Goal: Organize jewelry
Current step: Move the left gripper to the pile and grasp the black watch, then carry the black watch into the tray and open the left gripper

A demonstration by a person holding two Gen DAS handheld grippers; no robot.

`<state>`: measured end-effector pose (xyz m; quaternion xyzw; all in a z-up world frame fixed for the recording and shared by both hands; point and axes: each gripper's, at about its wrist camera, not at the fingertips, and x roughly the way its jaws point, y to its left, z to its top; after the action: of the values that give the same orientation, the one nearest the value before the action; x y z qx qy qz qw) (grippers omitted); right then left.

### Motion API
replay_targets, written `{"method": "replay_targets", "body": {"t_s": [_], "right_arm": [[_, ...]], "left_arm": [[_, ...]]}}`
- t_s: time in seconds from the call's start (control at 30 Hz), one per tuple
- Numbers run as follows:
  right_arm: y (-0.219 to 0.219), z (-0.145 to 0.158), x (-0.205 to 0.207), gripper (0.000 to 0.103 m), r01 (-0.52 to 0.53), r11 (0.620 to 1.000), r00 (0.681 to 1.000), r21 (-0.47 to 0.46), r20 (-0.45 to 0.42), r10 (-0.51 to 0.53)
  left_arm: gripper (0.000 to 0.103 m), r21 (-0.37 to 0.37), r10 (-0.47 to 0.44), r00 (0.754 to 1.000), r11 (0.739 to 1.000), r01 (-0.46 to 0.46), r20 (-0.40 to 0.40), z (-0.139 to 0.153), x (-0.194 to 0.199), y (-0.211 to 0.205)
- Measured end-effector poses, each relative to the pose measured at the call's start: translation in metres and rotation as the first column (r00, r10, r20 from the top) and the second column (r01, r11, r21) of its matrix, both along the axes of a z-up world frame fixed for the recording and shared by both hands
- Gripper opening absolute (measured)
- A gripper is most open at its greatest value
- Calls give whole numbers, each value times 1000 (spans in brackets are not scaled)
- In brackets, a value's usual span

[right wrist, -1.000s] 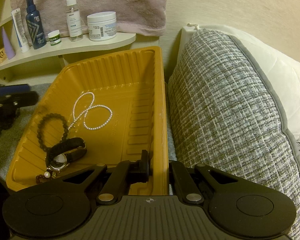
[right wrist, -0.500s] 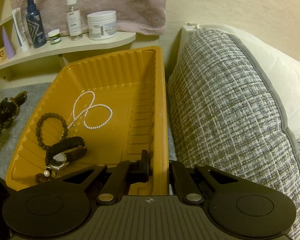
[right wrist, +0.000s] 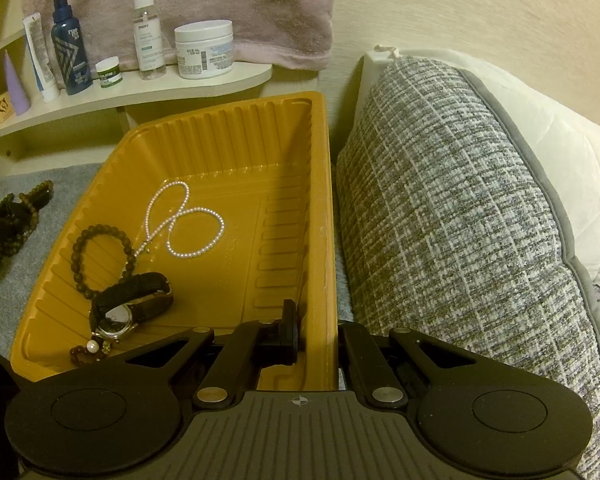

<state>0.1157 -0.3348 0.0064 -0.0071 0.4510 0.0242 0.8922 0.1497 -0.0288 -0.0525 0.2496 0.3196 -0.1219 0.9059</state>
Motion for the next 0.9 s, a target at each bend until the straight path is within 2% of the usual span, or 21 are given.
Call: {"method": "replay_targets", "body": {"t_s": [0.17,0.3,0.5,0.9], "right_arm": [[-1,-1,1,4,0,1000,1000,-1,-2,0],[-1,-1,2,4,-1,1000,1000,-2,-3,1],[-1,-1,2,4,-2,1000,1000,-4,-3,2],[0,0,2,4,-4,1000,1000,-6,-1,4]], "left_arm": [[16,61,-55,998,997,56,-16,-9,6,-4],[13,105,-85,996,991,84,1,-10,4,-8],[10,65,-51,998,997,49,21,-1,2,1],[9,26,-30,992,999,27,122,30,-4,4]]}}
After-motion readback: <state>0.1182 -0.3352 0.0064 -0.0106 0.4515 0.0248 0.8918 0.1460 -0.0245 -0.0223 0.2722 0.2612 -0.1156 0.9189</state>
